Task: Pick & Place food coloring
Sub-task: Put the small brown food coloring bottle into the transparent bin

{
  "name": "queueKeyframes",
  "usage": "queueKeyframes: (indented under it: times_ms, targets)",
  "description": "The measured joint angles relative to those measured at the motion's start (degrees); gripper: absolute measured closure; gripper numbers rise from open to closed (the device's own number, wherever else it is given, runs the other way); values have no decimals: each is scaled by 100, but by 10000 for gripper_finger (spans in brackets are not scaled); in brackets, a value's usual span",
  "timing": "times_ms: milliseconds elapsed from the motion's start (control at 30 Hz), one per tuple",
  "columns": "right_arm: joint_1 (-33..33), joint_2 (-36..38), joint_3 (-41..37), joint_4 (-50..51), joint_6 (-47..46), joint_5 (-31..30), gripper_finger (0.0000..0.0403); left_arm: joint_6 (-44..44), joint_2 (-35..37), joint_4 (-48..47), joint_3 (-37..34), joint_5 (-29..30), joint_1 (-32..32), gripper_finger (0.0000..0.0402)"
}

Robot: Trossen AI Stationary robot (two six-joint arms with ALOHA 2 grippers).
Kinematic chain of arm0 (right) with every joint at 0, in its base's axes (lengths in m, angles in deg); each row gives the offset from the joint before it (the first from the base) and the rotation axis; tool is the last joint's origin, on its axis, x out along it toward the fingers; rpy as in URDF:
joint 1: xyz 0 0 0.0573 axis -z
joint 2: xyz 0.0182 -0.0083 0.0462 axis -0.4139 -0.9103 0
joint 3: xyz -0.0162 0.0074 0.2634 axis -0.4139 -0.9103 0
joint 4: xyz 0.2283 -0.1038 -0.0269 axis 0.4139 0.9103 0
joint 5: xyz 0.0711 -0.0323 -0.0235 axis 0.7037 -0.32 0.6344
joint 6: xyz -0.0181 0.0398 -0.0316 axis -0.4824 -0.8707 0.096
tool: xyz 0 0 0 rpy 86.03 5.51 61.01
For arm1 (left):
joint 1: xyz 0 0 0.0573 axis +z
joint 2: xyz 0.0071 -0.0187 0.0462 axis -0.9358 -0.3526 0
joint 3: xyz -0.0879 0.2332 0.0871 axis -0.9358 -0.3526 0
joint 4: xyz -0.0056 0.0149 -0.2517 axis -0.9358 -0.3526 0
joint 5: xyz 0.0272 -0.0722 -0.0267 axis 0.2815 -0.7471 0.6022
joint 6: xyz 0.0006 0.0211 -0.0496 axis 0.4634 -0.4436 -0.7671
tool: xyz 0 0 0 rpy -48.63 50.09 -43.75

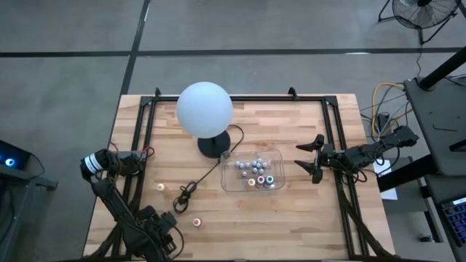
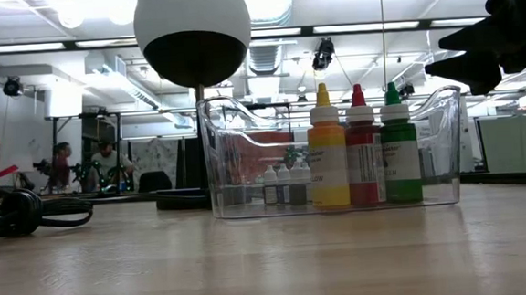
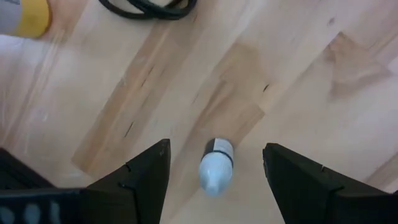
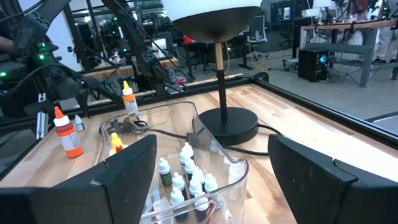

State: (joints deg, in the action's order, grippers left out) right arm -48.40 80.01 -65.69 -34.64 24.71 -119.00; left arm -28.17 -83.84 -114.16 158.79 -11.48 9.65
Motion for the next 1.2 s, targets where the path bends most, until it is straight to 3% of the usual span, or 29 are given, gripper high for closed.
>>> queueKeyframes:
  times_ms: [400,1200]
  targets:
    - [-4,0,0,0,0,1,92,92,0,22,-13,-284,-10,191]
    - [2,0,1,0,0,-1,96,125,6,76,-13,-157,-3,371]
